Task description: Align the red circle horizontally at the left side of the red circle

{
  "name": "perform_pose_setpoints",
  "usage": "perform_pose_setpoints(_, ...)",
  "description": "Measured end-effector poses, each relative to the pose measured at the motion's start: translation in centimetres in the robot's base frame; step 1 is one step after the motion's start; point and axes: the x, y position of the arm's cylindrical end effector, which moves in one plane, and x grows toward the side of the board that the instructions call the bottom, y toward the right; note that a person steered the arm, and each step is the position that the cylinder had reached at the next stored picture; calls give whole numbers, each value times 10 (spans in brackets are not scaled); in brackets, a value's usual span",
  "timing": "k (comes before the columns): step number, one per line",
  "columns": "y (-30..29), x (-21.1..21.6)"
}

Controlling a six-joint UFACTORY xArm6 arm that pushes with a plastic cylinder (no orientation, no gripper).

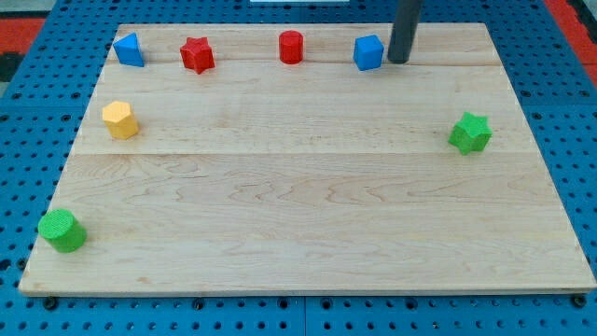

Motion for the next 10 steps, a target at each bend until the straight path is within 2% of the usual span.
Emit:
perform_pose_setpoints(1, -18, -19)
perform_pose_setpoints(2, -26, 2)
perform_pose_setpoints(3, -132, 23)
perform_pose_setpoints(4, -219, 12)
perform_pose_setpoints(6, -316, 29)
perform_pose_setpoints(7, -337, 25)
perform_pose_setpoints(8, -320, 1)
perform_pose_setpoints(10, -266, -9)
